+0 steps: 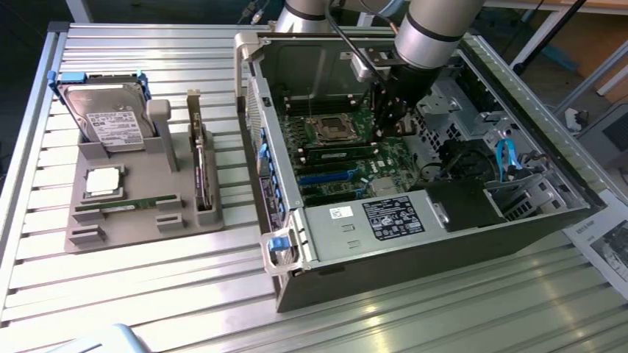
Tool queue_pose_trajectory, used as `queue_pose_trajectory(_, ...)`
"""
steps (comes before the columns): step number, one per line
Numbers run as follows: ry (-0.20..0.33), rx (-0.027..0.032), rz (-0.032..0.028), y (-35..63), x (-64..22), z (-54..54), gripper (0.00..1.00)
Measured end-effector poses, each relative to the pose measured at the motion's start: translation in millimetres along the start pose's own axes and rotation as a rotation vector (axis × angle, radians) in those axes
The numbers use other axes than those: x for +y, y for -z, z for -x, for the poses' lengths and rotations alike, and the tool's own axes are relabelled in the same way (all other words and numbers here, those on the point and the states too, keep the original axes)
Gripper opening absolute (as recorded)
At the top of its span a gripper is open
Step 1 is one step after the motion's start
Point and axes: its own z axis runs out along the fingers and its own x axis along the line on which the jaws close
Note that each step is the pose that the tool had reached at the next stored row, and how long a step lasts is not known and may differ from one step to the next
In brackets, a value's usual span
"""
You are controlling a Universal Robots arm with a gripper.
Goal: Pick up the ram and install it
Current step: 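Press down the ram until it locks into place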
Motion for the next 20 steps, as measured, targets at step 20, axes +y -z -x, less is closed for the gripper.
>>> queue_pose_trajectory(20, 0.000, 0.0000, 0.0001, -0.1, 53.8, -0.4, 0.10)
